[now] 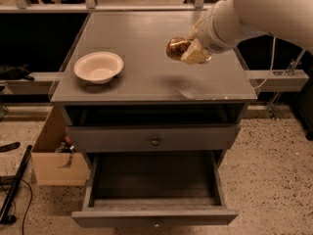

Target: Pick orange can from middle drawer and place on counter

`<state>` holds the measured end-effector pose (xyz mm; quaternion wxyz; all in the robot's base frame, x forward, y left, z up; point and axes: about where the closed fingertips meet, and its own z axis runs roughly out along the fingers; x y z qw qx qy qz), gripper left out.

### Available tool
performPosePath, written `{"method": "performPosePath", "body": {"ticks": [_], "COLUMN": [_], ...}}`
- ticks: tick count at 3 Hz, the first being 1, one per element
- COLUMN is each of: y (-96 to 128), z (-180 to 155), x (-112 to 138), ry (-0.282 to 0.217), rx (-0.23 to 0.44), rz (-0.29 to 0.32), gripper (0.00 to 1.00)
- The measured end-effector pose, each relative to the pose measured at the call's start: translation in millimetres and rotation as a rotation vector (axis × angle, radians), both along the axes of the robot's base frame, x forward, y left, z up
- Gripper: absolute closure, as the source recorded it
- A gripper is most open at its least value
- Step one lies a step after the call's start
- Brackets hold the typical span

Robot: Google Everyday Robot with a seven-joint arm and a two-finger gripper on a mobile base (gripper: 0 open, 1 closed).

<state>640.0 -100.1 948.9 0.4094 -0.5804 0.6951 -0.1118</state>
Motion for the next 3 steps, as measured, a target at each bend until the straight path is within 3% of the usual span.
{"method": "performPosePath", "body": {"ticks": [1,2,3], "y": [-4.4,-16.3,-32.3], "z": [-9.0,-22.3,-37.0], "x": [15.4,28.6,25.2], "ry": [-0.001,-0.028,-0.026], "rx": [-0.053,-0.016,0.117], "rz": [-0.015,-0.003,0.013], "gripper": [1.0,1.0,1.0]}}
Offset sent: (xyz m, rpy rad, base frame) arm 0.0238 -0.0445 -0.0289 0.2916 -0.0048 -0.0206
